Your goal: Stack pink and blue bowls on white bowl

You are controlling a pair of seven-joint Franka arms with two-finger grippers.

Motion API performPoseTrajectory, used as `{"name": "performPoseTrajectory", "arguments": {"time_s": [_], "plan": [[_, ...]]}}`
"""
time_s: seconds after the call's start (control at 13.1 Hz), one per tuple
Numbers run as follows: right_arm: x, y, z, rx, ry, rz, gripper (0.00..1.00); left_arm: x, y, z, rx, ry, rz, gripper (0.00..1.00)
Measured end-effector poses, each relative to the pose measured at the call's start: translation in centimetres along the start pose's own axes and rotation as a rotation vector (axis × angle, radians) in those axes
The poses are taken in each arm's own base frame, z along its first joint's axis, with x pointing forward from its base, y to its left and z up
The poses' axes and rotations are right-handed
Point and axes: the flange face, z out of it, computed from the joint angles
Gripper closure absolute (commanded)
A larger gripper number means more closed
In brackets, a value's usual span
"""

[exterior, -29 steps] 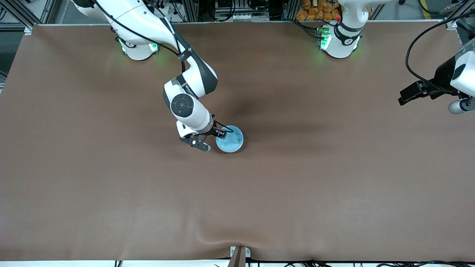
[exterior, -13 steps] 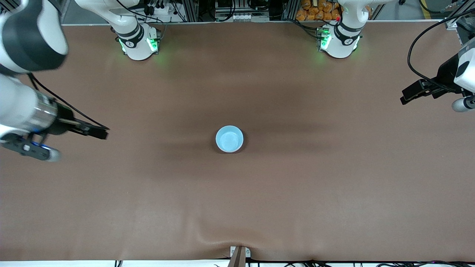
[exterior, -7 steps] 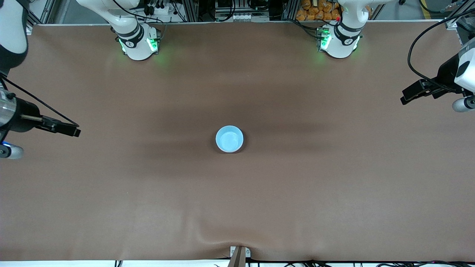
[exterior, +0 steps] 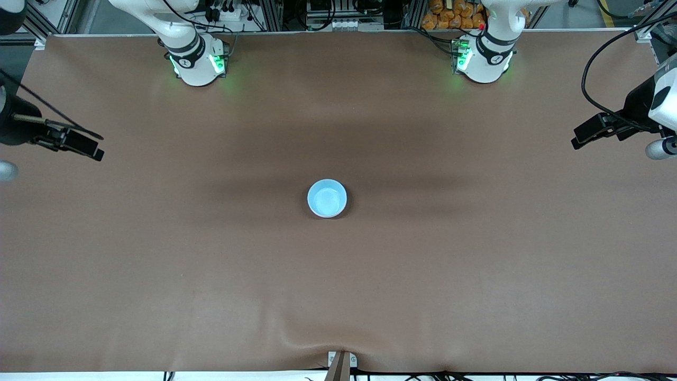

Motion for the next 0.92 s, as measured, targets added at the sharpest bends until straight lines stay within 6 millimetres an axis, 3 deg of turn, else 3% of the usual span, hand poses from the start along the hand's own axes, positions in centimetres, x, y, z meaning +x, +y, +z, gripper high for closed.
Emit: {"name": "performPoseTrajectory", "arguments": {"time_s": [0.38,0.92], "plan": [[-2.6,0.8,1.1,-0.004,0.022,0.004,0.00,-0.2,0.0,-0.5,-0.001,0.009,0.000,0.00],[-2.3,1.1,-0.4,-0.047,0.083,-0.022,0.00,-0.7,0.2,-1.2,-0.002,0.021,0.028,0.00]]}}
